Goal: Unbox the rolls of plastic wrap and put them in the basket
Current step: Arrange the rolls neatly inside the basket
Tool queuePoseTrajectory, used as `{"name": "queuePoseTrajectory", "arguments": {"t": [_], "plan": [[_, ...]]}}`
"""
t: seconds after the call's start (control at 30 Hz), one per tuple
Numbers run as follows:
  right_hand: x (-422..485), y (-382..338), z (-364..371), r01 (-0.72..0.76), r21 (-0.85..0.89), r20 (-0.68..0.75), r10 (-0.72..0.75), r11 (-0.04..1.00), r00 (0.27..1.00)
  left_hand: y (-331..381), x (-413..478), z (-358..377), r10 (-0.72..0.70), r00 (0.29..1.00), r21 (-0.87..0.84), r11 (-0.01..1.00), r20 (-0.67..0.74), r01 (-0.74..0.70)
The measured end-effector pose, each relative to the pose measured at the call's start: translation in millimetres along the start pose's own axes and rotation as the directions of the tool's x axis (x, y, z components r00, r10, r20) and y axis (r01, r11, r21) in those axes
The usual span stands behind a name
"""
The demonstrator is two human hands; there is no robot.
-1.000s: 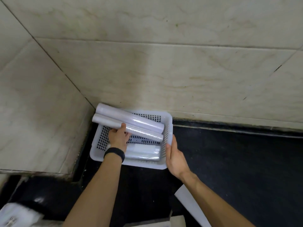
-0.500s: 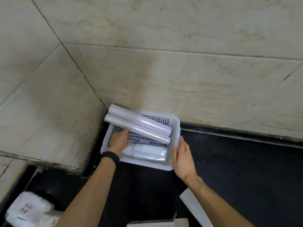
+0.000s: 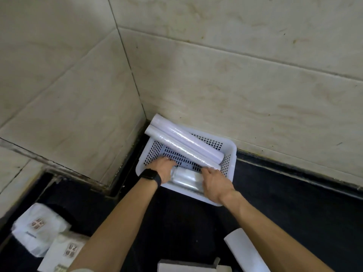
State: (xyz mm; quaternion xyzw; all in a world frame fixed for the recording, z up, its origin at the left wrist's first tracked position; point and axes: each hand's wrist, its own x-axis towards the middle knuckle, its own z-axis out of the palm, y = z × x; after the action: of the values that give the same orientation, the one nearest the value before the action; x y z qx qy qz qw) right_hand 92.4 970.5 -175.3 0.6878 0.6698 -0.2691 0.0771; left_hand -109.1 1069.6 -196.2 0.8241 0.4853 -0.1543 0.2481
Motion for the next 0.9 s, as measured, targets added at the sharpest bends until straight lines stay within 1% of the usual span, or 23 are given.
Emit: {"name": "queuePoseTrajectory", "arguments": {"t": [0.1,0.2,0.27,0.4,0.53,0.57,0.63,0.7,0.73,0.77,0.8,0.83,0.87,0.9], "plan": [[6.4,-3.2,-0.4,-0.05,-0.092,0.054,0.055,0.995,0.997,-0.7,1.4,-0.1,-0.066,0.998,0.03,0.997,0.021,0.066],[8.1,-6.8,4.9,-0.057,-0.154,0.074,0.069,0.986,0.995,1.8,-1.3,0.4,-0.097,0.995,0.117,0.989,0.027,0.093],[8.8,-7.1,7.3,-0.045,-0.177,0.09,0.062,0.983,0.994,3.8,-4.2,-0.2,-0.108,0.994,0.16,0.982,0.034,0.101],[12.0,-9.1,2.8,-0.015,-0.2,0.122,0.041,0.98,0.992,-0.1,-9.2,-6.3,-0.085,0.996,0.186,0.979,0.02,0.08],[8.4,-11.9,-1.3,0.034,-0.196,0.121,-0.01,0.98,0.993,-9.4,-16.8,-18.5,-0.068,0.996,0.327,0.942,-0.055,0.082],[8.2,-11.5,-2.6,0.039,-0.174,0.115,-0.019,0.984,0.993,-12.1,-18.0,-20.1,-0.051,0.996,0.338,0.939,-0.07,0.072],[6.6,-5.7,-6.5,0.043,-0.073,0.093,-0.036,0.996,0.995,-14.5,-22.2,-24.7,-0.001,0.991,0.316,0.948,-0.133,0.044],[3.9,3.6,-8.9,0.038,0.075,0.045,-0.041,0.997,0.998,-20.6,-28.9,-32.1,0.039,0.974,0.237,0.971,-0.225,0.016],[1.9,8.3,-10.6,0.029,0.144,0.02,-0.032,0.989,0.999,-26.5,-32.1,-35.4,0.032,0.964,0.158,0.987,-0.265,0.011],[0.5,12.9,-11.7,0.024,0.196,0.0,-0.025,0.98,1.0,-33.9,-35.5,-37.9,-0.012,0.955,0.043,0.999,-0.298,0.026],[0.1,15.3,-12.2,0.024,0.228,-0.013,-0.022,0.973,1.0,-43.1,-41.1,-39.7,-0.091,0.939,-0.103,0.993,-0.332,0.06],[0.7,15.3,-12.1,0.024,0.244,-0.02,-0.02,0.97,1.0,-53.3,-47.5,-39.2,-0.195,0.912,-0.263,0.959,-0.361,0.1],[2.4,13.1,-11.6,0.024,0.248,-0.021,-0.019,0.968,1.0,-62.0,-54.7,-36.4,-0.301,0.879,-0.425,0.896,-0.37,0.128],[5.8,8.5,-10.0,0.023,0.254,-0.018,-0.018,0.967,1.0,-69.3,-62.5,-31.8,-0.393,0.851,-0.575,0.807,-0.349,0.137]]}}
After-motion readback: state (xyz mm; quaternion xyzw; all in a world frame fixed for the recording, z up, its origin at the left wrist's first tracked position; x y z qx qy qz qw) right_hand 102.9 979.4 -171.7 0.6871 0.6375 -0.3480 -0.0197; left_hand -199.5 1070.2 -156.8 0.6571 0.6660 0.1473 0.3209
